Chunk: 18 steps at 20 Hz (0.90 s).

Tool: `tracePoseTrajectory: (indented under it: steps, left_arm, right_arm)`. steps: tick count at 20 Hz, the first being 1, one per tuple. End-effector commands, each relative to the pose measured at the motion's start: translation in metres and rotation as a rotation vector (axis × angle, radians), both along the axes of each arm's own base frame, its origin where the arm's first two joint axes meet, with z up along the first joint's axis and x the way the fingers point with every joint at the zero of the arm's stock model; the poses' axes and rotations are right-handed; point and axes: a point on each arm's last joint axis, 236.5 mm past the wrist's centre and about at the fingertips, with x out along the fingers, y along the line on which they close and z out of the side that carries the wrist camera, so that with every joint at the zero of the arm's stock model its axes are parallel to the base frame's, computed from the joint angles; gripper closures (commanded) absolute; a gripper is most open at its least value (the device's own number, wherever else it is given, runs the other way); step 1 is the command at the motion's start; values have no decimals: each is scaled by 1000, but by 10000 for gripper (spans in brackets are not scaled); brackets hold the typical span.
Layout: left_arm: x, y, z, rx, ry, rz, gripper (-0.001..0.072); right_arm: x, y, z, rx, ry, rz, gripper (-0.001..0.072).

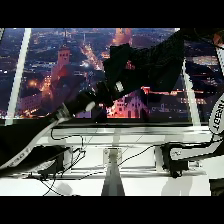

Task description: Fold the clothes and pants, and hang the long-sleeved shirts on hangers.

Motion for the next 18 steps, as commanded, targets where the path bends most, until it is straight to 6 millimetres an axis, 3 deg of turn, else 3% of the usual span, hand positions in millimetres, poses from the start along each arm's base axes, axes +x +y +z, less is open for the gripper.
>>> tracePoseTrajectory:
  steps: [1, 3, 5, 7, 9, 11, 14, 16, 18]
  left_arm:
    - [72, 64, 75, -295, 2, 362, 684]
    - [102, 143, 106, -446, 7, 613, 684]
    - [114, 230, 137, -569, -18, 841, 683]
    - [109, 309, 179, -684, -116, 1009, 683]
    - [91, 372, 219, -732, -242, 1114, 683]
    - [69, 419, 250, -755, -356, 1193, 684]
    - [40, 476, 286, -775, -524, 1283, 684]
    - [22, 509, 279, -750, -527, 1379, 684]
    - [7, 530, 246, -707, -413, 1491, 684]
  right_arm:
    - [3, -18, 0, -41, -11, -36, 681]
    - [3, -34, 1, -45, -14, -68, 681]
    - [1, -56, 1, -44, -14, -115, 681]
    - [1, -76, 8, -5, -43, -159, 681]
    - [4, -82, 25, 64, -114, -140, 681]
    - [7, -87, 47, 128, -194, -130, 681]
    - [-3, -124, 64, 79, -249, -211, 680]
    - [-18, -157, 61, 32, -221, -288, 681]
    - [-32, -176, 51, 57, -180, -349, 681]
